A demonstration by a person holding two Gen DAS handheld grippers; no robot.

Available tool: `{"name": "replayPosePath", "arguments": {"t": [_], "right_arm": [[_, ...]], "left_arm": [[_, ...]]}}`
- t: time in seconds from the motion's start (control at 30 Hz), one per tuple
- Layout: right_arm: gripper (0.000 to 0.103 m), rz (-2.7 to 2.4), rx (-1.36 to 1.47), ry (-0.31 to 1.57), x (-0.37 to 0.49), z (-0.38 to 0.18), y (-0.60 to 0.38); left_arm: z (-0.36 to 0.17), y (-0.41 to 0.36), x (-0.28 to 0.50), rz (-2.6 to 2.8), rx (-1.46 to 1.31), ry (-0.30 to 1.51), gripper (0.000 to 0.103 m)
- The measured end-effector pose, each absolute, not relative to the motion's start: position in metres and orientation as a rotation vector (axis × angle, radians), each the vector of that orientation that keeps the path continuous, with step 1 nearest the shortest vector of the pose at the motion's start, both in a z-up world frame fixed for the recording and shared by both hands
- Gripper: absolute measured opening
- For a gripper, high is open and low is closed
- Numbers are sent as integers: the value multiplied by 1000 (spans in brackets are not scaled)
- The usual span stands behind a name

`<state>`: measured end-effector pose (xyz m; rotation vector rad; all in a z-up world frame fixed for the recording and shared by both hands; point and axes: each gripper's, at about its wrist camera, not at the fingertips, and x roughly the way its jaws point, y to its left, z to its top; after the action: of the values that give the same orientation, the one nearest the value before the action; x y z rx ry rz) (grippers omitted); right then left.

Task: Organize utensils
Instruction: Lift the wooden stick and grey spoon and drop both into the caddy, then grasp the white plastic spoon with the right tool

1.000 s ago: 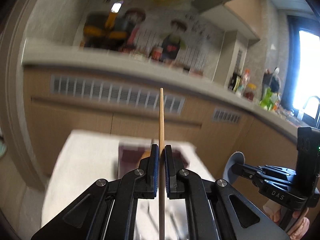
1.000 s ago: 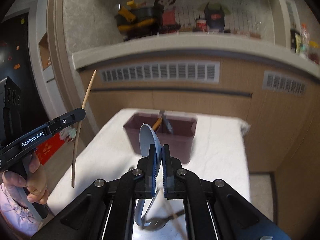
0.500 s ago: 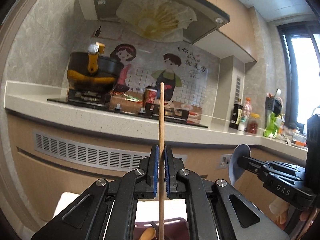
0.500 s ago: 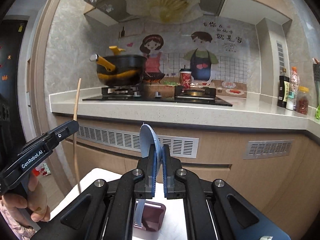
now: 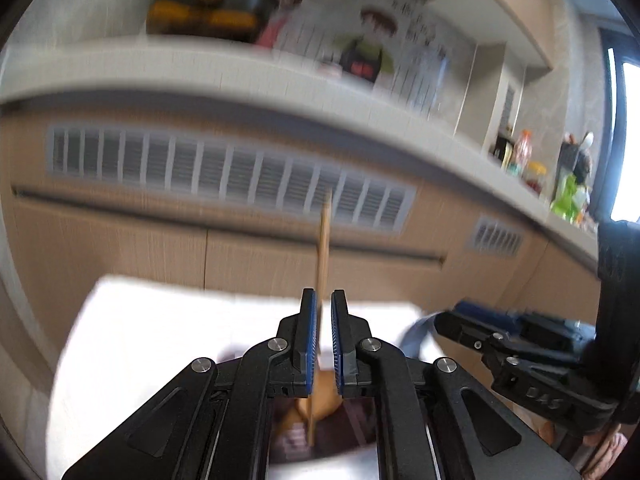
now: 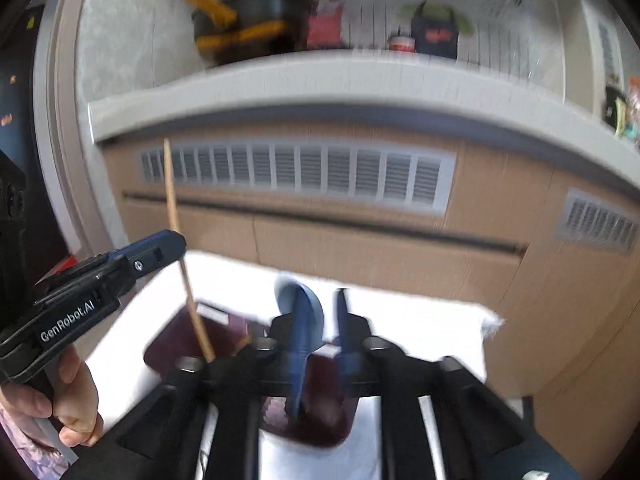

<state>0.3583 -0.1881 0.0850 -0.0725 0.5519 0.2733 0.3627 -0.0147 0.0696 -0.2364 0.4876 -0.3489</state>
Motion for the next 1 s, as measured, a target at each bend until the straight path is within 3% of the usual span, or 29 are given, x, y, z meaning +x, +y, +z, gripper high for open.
{"name": "replayPosePath", "arguments": {"t": [0.03, 0.17, 0.3, 0.4, 0.47, 0.87, 0.97, 1.0], "right_arm": [[53, 269, -65, 559, 357, 78, -190], [64, 231, -40, 550, 341, 63, -202], [88, 184, -26, 534, 316, 55, -214], [95, 126, -71, 503, 294, 53, -217], [102, 110, -154, 504, 278, 50, -214], [103, 432, -430, 602, 187, 15, -167], [94, 661, -476, 668, 165, 1, -141], [83, 717, -493, 684, 159, -4, -133]], "left_arm": [[62, -15, 363, -346, -234, 514, 13], [40, -10, 355, -315, -229, 602, 18], [29, -9, 330, -305, -187, 654, 46], [27, -8, 302, -308, -126, 649, 49], [27, -4, 285, -300, -103, 675, 60], [9, 25, 207, -249, -54, 765, 75], [2, 42, 197, -207, -96, 789, 75], [1, 47, 195, -198, -112, 796, 75]]}}
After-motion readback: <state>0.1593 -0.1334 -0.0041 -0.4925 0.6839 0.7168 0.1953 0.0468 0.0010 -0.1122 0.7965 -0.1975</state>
